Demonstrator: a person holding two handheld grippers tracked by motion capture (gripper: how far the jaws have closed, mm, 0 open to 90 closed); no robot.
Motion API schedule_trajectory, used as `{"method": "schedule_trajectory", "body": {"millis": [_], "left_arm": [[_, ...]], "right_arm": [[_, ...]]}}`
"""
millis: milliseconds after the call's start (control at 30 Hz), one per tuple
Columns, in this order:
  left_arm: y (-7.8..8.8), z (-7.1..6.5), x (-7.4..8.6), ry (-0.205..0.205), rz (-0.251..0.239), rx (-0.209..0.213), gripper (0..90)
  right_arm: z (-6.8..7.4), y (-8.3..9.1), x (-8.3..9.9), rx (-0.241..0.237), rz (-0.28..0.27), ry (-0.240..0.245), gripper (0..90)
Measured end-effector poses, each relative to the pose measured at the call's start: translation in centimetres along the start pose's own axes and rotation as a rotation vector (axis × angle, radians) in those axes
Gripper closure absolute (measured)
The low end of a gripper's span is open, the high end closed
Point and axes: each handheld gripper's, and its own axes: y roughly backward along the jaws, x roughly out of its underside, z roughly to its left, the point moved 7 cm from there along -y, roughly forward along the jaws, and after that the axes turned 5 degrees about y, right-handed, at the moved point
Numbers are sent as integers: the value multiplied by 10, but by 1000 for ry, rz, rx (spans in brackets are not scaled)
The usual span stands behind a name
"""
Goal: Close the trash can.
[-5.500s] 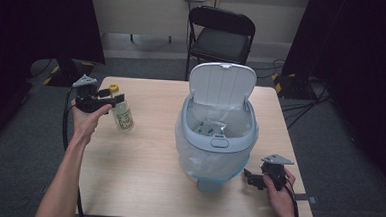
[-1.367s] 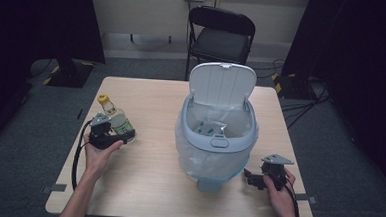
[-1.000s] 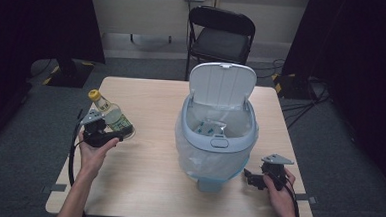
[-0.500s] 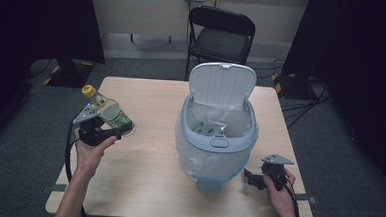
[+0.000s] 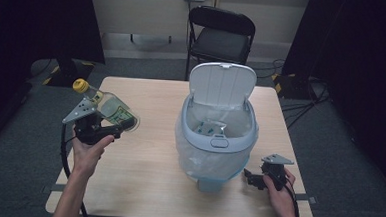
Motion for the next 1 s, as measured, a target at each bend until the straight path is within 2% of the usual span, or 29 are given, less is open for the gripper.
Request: {"method": "schedule_trajectory", "body": {"millis": [300, 533, 633, 833, 933, 1000], "left_arm": [[8, -11, -22, -35, -46, 8, 283], [12, -14, -37, -38, -71, 5, 283], [13, -17, -50, -60, -88, 8, 283], [16, -24, -67, -64, -127, 21, 283], [15, -26, -72, -62, -129, 19, 283], [13, -31, -81, -63, -133, 28, 283]], "right_arm": [[0, 0, 0, 0, 0, 0, 113], [0, 0, 0, 0, 0, 0, 113], [0, 0, 0, 0, 0, 0, 113], [0, 0, 0, 0, 0, 0, 113], [0, 0, 0, 0, 0, 0, 113], [0, 0, 0, 0, 0, 0, 113]]}}
